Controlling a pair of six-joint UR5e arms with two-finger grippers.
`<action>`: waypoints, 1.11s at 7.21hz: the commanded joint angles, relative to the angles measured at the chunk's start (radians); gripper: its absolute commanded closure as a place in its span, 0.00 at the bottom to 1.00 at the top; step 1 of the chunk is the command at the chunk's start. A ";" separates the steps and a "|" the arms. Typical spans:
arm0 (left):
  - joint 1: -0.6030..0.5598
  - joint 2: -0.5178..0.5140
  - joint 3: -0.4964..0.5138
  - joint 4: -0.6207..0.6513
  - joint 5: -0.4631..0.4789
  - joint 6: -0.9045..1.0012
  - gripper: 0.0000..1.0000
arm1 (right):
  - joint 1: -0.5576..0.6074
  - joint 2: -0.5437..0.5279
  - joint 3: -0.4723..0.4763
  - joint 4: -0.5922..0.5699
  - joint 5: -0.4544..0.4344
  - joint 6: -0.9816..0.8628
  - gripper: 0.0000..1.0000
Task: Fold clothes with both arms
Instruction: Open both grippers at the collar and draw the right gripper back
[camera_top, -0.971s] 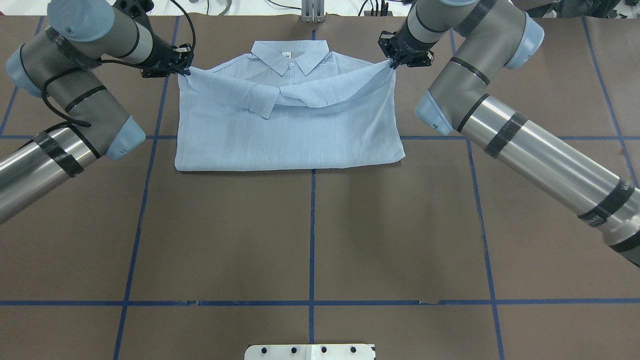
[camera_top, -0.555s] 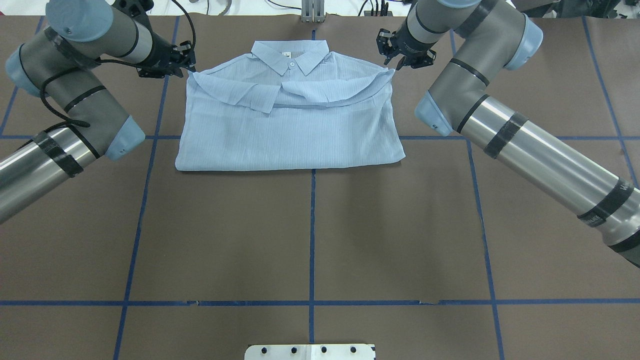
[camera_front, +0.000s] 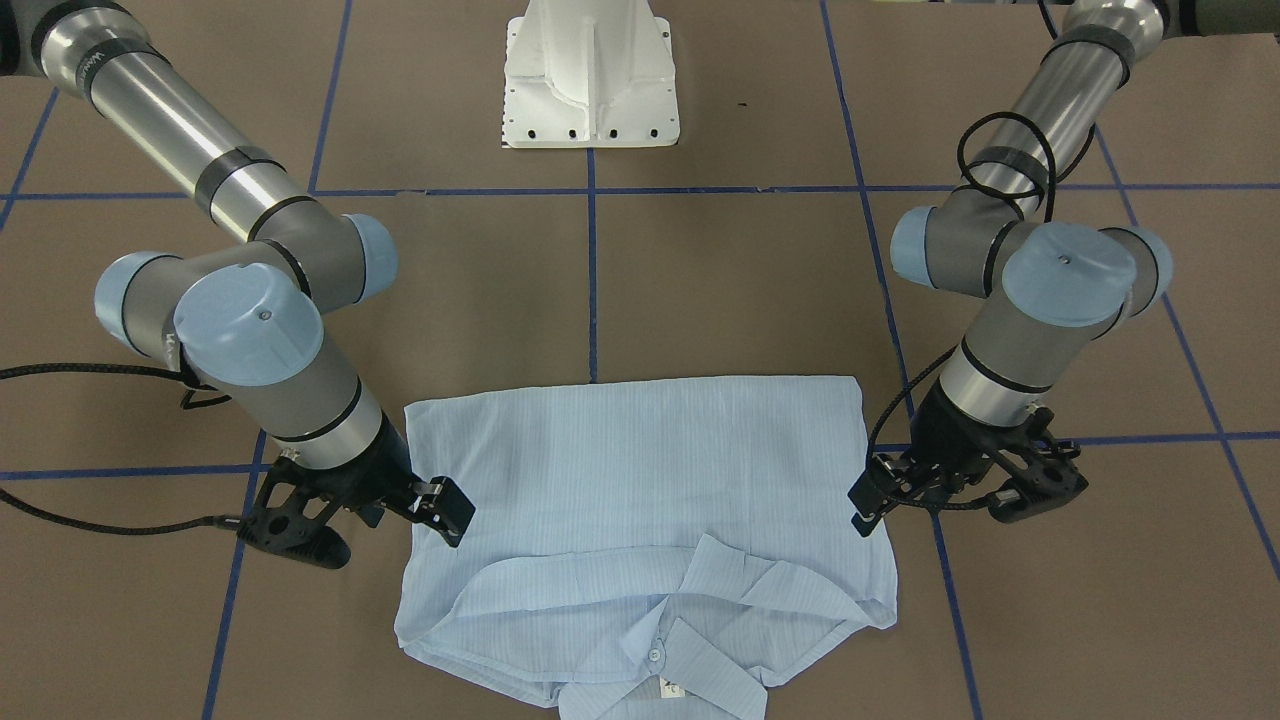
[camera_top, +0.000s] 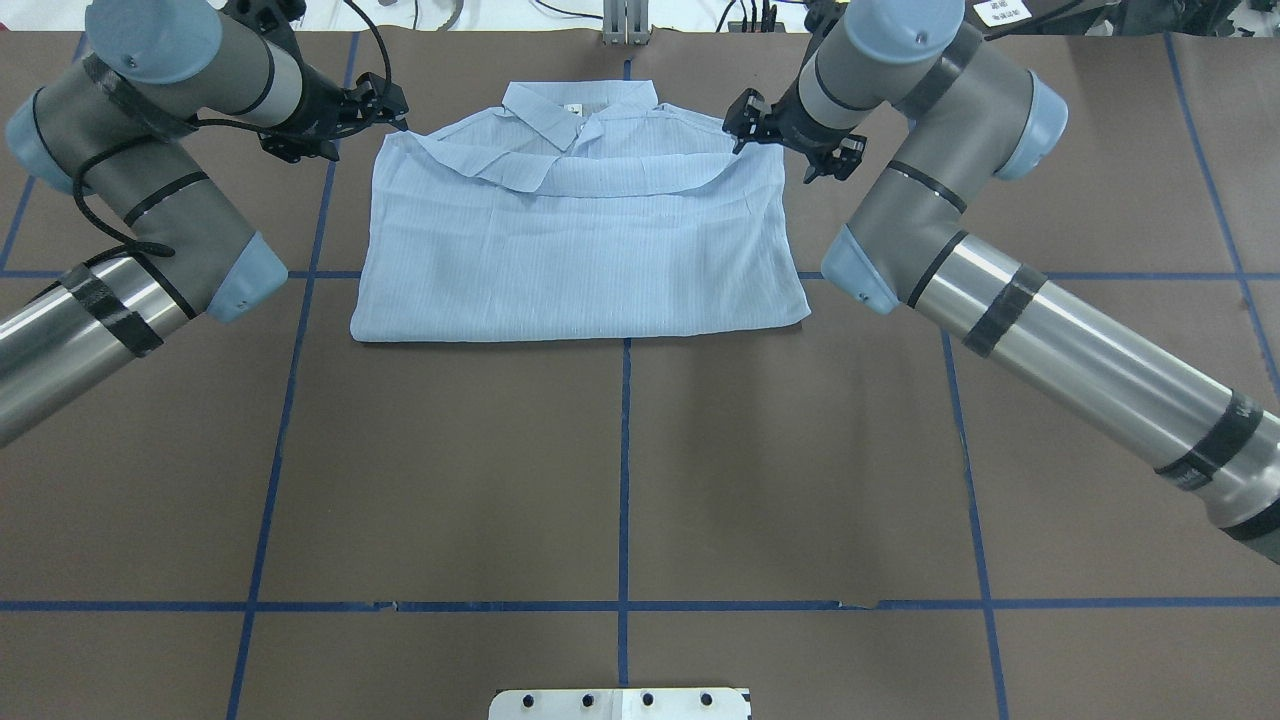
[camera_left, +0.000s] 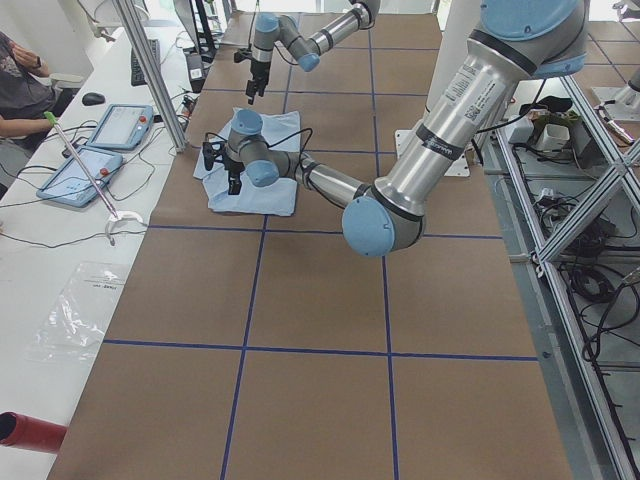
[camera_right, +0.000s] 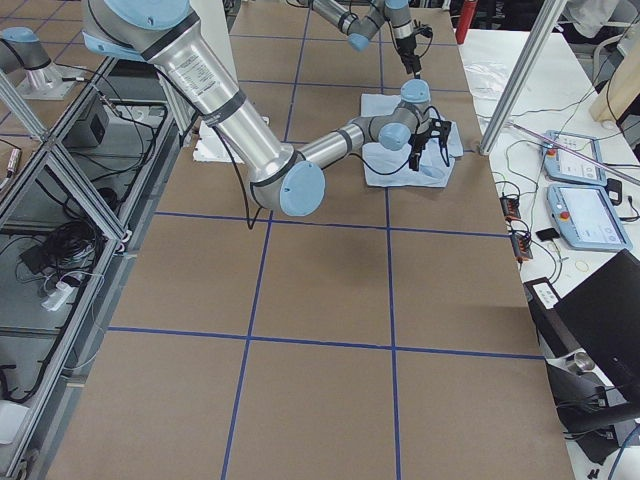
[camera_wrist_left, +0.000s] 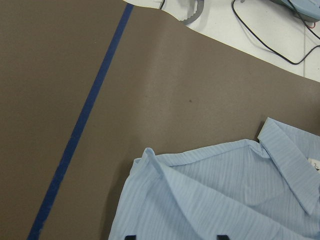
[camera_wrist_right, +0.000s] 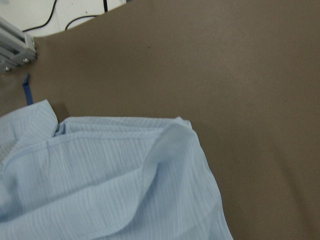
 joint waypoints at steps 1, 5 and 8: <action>0.001 0.000 -0.008 0.000 0.000 -0.005 0.01 | -0.057 -0.142 0.120 -0.003 -0.002 0.001 0.00; 0.006 0.016 -0.042 0.008 0.000 -0.011 0.01 | -0.103 -0.198 0.165 -0.005 0.002 0.003 0.02; 0.006 0.023 -0.040 0.002 0.000 -0.009 0.01 | -0.119 -0.198 0.182 -0.022 0.008 0.001 0.32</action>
